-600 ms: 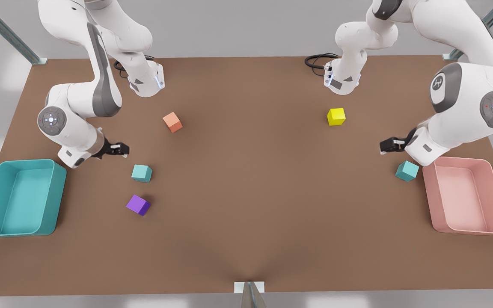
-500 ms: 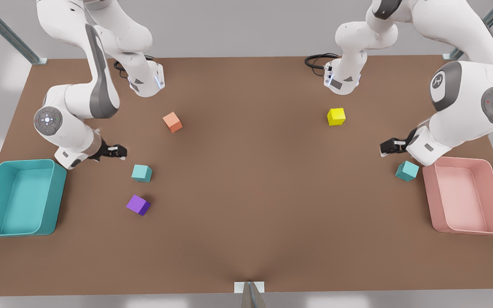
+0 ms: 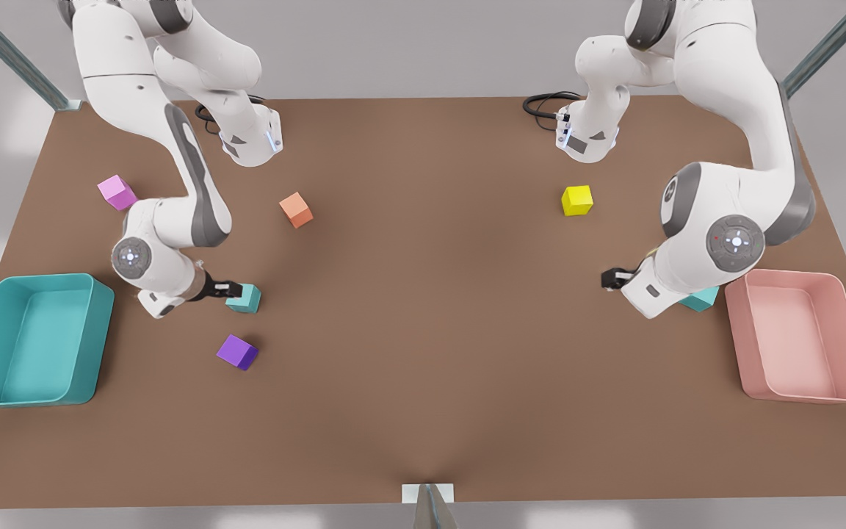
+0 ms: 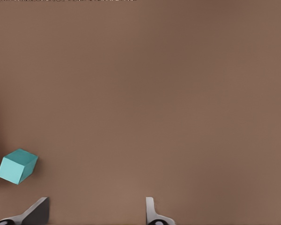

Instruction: Stack the two blue cubes on top of each other

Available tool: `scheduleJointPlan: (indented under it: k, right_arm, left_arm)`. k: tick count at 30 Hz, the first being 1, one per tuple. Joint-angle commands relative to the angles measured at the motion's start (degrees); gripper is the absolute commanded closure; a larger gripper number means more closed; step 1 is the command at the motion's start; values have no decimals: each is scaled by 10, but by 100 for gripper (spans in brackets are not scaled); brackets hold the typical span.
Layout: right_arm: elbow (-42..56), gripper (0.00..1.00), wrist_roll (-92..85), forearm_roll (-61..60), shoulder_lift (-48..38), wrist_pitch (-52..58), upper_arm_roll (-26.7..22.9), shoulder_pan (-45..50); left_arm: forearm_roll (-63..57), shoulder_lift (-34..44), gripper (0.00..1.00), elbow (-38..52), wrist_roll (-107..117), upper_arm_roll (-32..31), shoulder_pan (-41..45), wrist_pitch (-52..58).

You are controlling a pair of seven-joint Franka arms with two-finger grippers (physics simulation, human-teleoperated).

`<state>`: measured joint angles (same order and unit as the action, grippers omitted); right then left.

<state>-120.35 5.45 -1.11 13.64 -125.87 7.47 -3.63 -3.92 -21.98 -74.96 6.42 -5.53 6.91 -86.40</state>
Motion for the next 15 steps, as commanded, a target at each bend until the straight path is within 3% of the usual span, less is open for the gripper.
scheduleJointPlan:
  k: [1,5,7,15]
  right_arm:
    - [-20,0,74,-1,2,-80,0,-4]
    - [-56,0,101,-4,-22,-80,-1,-9]
    - [-64,0,147,-9,-22,-79,-2,-9]
    - [-68,0,199,-27,12,-106,-1,-5]
  left_arm:
    - [-28,-1,0,-4,-56,0,-5,-27]
    - [-21,9,0,-36,-56,0,-15,-39]
    - [-21,27,0,-32,-55,-4,-9,5]
    - [-22,32,0,-35,-56,-4,-16,7]
